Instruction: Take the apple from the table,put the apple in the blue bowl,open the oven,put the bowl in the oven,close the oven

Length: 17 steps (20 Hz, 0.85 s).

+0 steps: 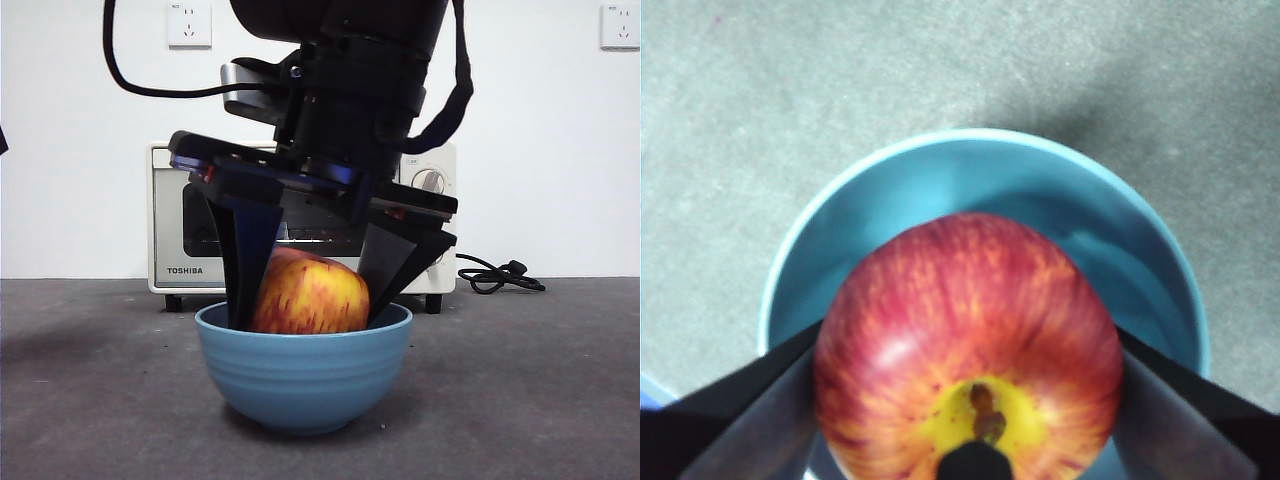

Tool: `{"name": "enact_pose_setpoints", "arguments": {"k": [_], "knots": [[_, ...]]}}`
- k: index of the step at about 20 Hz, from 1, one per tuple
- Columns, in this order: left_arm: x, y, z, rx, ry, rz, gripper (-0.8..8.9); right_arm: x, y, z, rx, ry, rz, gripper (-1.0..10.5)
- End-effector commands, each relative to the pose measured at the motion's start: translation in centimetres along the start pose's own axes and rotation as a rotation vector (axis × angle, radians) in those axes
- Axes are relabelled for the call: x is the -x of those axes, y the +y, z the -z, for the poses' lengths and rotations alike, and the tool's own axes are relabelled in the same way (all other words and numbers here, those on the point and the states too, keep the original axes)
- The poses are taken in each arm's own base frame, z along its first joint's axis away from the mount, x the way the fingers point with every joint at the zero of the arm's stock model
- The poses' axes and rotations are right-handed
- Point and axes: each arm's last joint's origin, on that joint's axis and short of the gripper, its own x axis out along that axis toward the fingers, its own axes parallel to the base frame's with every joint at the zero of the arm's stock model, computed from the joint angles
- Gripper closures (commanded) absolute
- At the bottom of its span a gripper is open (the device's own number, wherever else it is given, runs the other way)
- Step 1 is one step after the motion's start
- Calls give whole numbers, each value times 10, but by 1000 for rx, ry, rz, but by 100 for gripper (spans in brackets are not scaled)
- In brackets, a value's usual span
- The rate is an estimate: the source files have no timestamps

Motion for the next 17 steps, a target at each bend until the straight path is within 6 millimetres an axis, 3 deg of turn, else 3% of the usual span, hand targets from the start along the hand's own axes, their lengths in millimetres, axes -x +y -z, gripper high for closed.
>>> {"name": "enact_pose_setpoints", "arguments": {"k": [1,5,9,12,14,15,17], "knots": [[-1,0,-1,-22,-8,2,817,-5,0,1,-10,12,4,323],[-1,-1,-2,-25,-19,4,818,7,1,-1,-2,12,5,317],[-5,-1,-7,-31,-39,23,818,51,-1,-6,23,-87,23,325],[-19,-1,-18,-27,-46,101,818,85,-11,2,51,-158,131,561],[-32,-1,-30,-16,-33,139,818,102,-23,8,35,-176,233,871],[-38,-2,-38,-13,-25,145,818,109,-30,11,20,-185,273,970],[-45,-4,-59,-16,-23,148,818,124,-44,15,-23,-201,313,955]]}}
